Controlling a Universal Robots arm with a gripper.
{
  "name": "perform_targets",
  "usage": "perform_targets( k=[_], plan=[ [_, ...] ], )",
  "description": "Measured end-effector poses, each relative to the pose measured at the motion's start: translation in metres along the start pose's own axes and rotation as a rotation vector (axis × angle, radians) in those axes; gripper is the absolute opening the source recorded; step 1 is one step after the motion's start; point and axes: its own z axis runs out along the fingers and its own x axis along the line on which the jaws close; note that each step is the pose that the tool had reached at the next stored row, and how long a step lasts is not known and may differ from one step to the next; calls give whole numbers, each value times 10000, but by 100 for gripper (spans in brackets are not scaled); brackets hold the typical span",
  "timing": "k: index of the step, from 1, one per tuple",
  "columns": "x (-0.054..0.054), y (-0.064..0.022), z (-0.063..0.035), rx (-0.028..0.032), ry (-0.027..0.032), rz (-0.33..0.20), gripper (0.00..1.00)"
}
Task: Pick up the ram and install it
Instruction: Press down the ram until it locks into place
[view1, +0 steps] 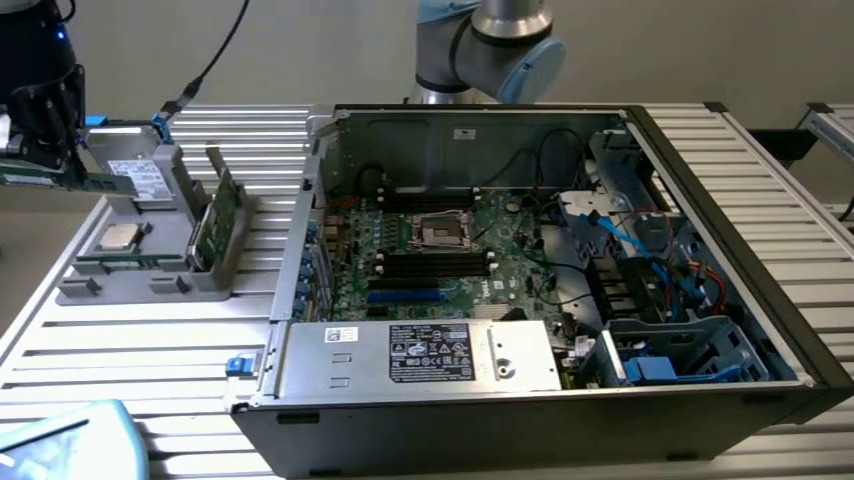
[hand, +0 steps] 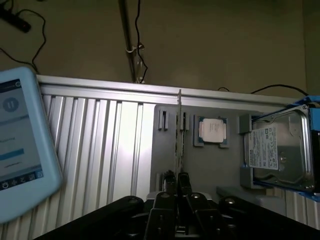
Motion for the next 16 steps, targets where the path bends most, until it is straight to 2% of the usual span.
perform_targets(
  k=[3,4,6,12,15,16],
  plan=[
    [7,-11,-4,-10,-8,22,14],
    [9,-38,-13,-54,-11,25,14],
    [14,-115,-60,-65,-29,20,14],
    [31,-348,-237,-58,-212,-28,14],
    [27,-411,-341,-99,-241,-32,14],
    [26,-432,-372,-132,-243,-32,14]
  ],
)
